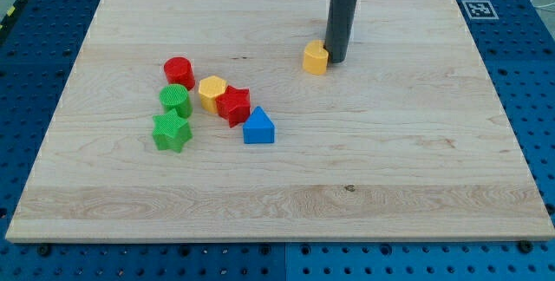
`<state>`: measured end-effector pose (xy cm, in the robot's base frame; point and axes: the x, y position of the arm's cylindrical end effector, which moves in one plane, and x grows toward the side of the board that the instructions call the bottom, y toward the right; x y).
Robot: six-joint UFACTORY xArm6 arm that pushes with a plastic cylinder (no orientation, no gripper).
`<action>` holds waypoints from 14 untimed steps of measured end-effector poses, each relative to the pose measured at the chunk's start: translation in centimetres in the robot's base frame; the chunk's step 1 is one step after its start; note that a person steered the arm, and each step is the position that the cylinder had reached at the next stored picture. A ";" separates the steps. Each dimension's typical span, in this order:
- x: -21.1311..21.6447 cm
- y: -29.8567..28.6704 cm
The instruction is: Slide the yellow heart towards the center
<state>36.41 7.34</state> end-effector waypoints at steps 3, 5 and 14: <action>1.9 -3.3; 3.0 -4.9; 1.9 -8.2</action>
